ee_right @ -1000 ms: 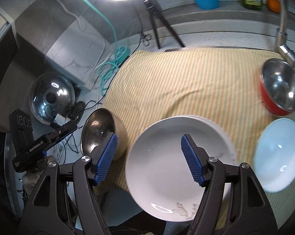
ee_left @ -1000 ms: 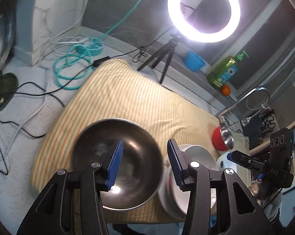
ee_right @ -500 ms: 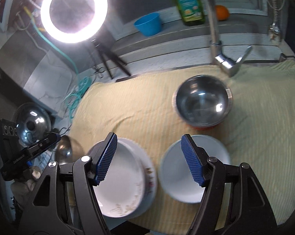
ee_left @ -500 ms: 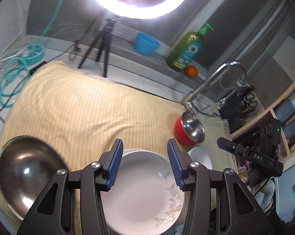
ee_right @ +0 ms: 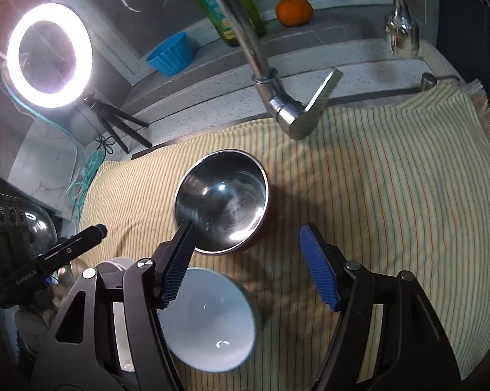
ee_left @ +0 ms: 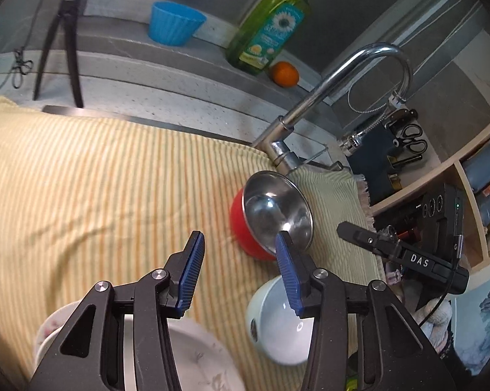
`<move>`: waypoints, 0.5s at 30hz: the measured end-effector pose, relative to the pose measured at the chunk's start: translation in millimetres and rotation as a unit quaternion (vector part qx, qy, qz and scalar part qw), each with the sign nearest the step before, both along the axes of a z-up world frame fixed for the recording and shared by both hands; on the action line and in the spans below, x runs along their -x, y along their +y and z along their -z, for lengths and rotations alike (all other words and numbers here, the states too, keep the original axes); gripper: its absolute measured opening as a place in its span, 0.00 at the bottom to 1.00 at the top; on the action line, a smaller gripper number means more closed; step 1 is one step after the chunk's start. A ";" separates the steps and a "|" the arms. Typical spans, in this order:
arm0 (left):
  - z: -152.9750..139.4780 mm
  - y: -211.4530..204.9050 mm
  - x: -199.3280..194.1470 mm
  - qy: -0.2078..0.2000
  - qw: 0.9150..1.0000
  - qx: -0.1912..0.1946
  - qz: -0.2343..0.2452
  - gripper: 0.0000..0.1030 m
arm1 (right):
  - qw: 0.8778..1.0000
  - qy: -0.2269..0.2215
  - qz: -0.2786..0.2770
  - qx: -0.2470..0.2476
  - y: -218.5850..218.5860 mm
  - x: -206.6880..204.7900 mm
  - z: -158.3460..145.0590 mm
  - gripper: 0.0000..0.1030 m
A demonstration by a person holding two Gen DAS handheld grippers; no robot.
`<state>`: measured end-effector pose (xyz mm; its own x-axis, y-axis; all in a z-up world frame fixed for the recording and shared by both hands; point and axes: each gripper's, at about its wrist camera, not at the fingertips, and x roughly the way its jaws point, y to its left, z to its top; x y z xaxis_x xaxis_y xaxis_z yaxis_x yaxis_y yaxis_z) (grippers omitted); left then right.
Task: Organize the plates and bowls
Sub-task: 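Move the right gripper to the red pot and grasp its rim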
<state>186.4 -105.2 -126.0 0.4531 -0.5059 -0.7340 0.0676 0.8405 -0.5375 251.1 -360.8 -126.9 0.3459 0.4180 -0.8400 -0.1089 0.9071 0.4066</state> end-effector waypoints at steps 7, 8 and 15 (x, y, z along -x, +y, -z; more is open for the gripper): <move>24.8 -16.8 -27.5 0.036 0.999 0.008 0.008 0.30 | 0.999 0.032 -0.014 -0.019 1.7 -19.8 20.4 0.48; 26.6 -18.0 -29.7 0.039 0.999 0.008 0.008 0.29 | 0.999 0.035 -0.014 -0.021 2.1 -22.2 22.7 0.47; 34.9 -26.6 -42.7 0.050 0.999 0.007 0.015 0.21 | 0.998 0.055 -0.012 -0.037 1.8 -37.6 38.0 0.31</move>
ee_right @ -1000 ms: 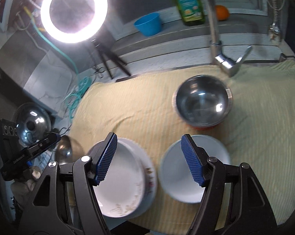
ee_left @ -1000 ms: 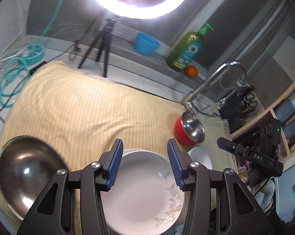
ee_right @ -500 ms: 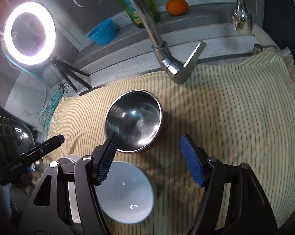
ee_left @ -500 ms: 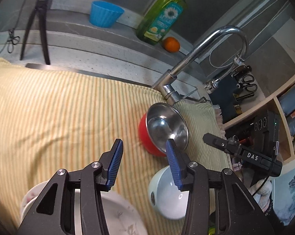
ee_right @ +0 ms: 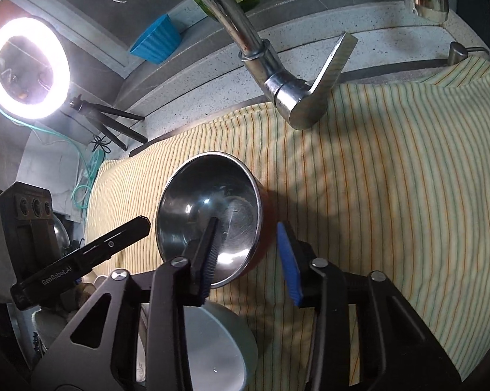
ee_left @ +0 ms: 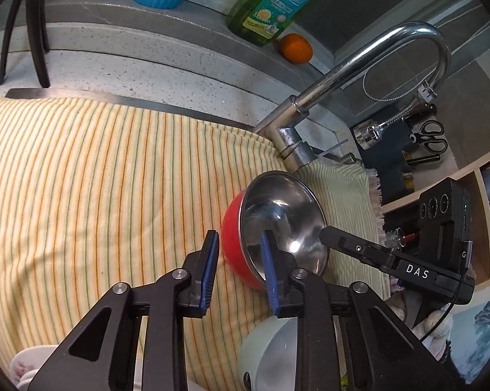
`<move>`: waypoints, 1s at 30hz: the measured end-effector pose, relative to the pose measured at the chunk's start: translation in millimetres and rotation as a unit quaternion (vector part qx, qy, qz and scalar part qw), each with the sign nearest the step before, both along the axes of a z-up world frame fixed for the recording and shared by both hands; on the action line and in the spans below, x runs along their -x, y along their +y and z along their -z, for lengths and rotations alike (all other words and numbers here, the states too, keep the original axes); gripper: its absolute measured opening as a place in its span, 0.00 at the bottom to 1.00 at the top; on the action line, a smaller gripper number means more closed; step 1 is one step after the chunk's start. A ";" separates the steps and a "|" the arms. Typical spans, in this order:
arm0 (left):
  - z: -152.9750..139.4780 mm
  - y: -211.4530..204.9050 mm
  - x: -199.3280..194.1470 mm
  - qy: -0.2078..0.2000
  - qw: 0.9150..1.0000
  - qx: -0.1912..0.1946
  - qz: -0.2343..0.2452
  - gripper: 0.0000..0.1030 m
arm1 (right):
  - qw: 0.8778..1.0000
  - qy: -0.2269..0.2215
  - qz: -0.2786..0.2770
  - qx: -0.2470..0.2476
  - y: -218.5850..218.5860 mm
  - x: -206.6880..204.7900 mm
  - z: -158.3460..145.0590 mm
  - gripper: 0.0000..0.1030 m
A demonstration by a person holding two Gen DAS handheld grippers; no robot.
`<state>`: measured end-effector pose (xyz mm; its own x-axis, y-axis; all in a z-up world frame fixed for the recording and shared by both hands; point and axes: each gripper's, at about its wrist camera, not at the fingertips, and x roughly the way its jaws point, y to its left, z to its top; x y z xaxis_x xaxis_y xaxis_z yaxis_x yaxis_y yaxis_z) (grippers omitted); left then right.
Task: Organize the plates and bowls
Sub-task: 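Move the right gripper to the red pot and grasp its rim, then lift the red pot with the right gripper and carry it over the steel bowl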
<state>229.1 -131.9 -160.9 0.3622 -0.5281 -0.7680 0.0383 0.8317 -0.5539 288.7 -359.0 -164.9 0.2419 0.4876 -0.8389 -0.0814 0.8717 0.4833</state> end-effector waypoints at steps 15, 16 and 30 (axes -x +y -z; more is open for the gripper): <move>7.1 -12.9 -11.5 0.007 1.000 -0.005 0.024 0.18 | 1.000 0.012 0.001 0.010 -0.9 -9.1 10.9 0.12; 7.0 -12.9 -11.6 0.008 1.000 -0.006 0.024 0.18 | 1.000 0.012 0.001 0.010 -2.3 -8.8 10.4 0.12; -32.5 17.1 15.0 -0.037 0.999 -0.002 0.003 0.18 | 1.000 -0.018 -0.015 -0.009 21.1 6.0 -27.2 0.12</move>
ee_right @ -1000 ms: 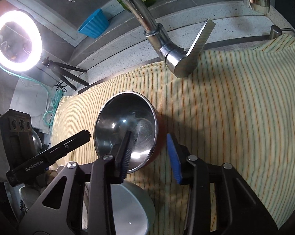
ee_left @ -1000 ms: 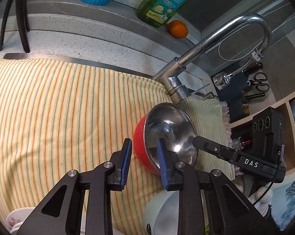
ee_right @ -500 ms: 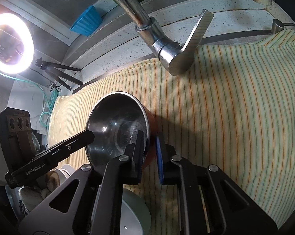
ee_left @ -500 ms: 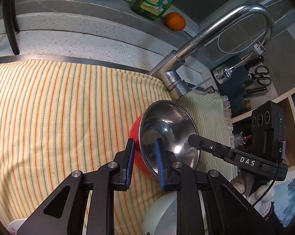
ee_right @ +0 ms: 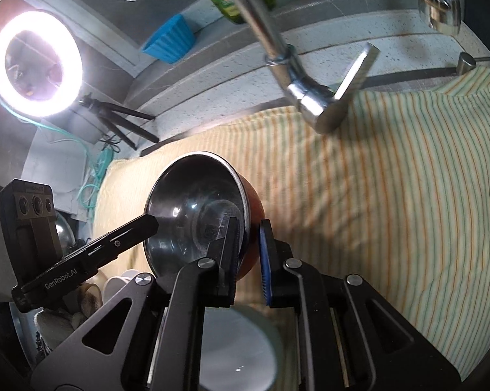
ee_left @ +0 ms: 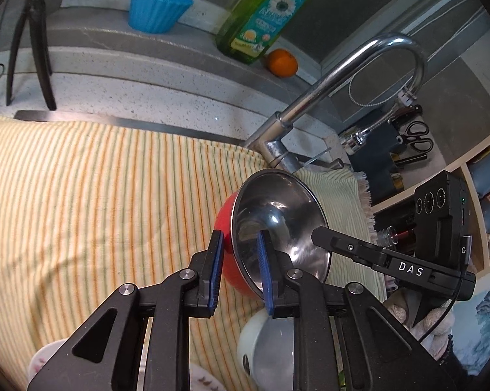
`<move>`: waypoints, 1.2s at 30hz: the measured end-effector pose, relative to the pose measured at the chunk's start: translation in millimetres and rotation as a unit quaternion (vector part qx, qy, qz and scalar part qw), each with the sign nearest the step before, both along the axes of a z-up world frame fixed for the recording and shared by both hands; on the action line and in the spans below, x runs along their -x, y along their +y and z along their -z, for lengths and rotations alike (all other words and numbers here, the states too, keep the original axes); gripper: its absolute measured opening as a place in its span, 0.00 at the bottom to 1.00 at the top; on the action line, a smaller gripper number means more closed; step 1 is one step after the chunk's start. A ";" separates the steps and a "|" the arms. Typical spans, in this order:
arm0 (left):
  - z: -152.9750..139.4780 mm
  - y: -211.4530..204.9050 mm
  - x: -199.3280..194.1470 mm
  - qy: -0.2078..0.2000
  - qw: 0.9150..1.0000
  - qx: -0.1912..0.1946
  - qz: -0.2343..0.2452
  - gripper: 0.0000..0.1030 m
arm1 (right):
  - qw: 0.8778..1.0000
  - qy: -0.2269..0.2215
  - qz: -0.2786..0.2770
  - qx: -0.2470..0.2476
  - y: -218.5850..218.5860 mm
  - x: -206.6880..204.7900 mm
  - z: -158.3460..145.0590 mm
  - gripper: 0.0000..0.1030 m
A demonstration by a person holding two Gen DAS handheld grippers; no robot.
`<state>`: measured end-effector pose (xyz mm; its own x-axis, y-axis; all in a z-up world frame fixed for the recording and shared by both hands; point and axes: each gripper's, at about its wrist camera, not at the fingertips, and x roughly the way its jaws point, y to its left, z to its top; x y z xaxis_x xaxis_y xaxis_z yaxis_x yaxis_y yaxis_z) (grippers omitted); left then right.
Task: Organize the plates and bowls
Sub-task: 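Lift the red pot with the right gripper and carry it over the steel bowl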
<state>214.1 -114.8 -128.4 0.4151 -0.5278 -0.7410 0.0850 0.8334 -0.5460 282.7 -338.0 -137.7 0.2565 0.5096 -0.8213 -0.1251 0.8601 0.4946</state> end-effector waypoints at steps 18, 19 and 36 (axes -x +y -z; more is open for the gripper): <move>-45.4 99.4 92.0 -0.050 0.994 0.002 -0.093 0.18 | 0.994 -0.044 -0.096 -0.034 104.0 55.4 -53.7 0.12; -46.8 104.9 96.4 -0.049 0.994 0.001 -0.100 0.18 | 0.993 -0.044 -0.102 -0.036 110.9 59.0 -55.2 0.12; -53.9 205.9 184.1 -0.048 0.971 -0.021 -0.234 0.18 | 0.968 -0.038 -0.242 -0.056 255.9 112.6 -58.8 0.12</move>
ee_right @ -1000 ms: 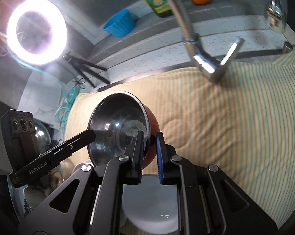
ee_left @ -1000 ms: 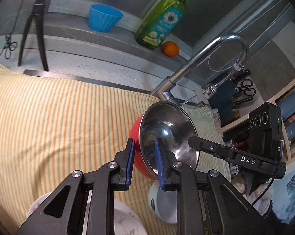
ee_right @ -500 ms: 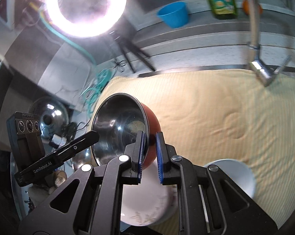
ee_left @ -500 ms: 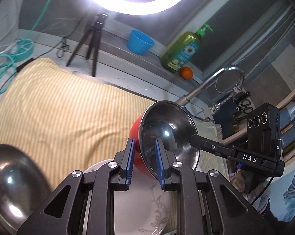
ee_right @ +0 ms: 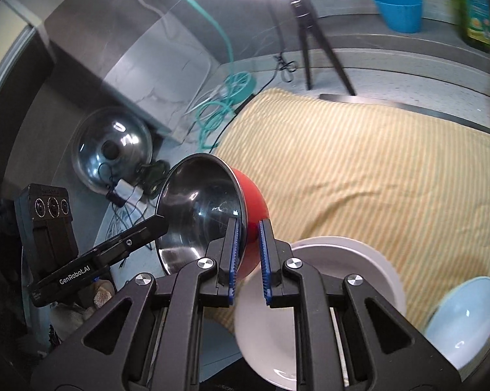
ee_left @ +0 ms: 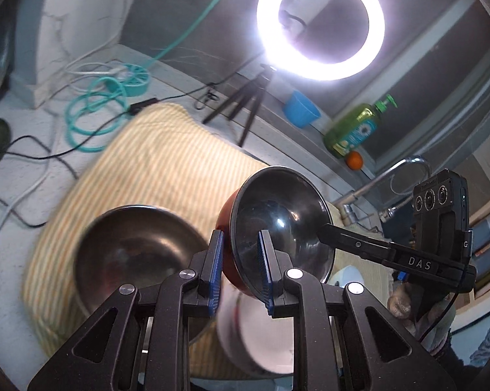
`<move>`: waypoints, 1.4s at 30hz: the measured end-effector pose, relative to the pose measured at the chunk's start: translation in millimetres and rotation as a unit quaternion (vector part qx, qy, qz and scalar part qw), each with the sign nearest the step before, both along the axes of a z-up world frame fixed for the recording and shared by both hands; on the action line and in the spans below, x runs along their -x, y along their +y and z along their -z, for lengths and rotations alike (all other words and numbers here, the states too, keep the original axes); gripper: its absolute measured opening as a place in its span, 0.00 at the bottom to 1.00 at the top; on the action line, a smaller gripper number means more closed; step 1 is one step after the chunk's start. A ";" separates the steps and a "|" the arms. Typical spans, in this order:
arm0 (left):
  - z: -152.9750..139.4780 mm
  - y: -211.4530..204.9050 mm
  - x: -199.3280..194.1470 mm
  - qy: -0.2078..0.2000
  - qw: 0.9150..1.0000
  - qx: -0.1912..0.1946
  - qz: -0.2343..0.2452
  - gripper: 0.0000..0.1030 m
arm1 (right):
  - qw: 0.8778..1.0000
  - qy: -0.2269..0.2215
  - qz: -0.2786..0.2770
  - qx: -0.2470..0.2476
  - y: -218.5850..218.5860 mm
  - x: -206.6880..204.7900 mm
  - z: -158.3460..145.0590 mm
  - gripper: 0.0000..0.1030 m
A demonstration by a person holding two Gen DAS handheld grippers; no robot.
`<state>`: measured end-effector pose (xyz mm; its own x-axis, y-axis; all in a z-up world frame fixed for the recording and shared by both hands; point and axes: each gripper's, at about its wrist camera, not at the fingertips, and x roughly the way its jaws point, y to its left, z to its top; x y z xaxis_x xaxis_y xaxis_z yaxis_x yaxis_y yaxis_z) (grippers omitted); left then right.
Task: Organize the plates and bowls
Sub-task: 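Lift the red pot with the right gripper and carry it over the steel bowl, then lower the red pot into the steel bowl and open the right gripper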
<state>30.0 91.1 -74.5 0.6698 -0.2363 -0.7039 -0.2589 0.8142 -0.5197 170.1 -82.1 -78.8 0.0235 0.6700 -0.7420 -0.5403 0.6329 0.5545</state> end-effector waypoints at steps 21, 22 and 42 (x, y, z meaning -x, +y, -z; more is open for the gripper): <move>52.6 50.8 39.9 0.073 0.996 0.000 -0.057 0.18 | 0.992 0.015 -0.098 0.080 94.9 29.8 59.7 0.12; 53.6 50.9 39.7 0.075 0.996 -0.002 -0.056 0.18 | 0.991 0.014 -0.100 0.083 95.6 30.2 61.2 0.12; 57.6 52.9 39.4 0.092 0.994 -0.022 -0.063 0.18 | 0.985 -0.007 -0.125 0.116 113.6 36.2 69.0 0.14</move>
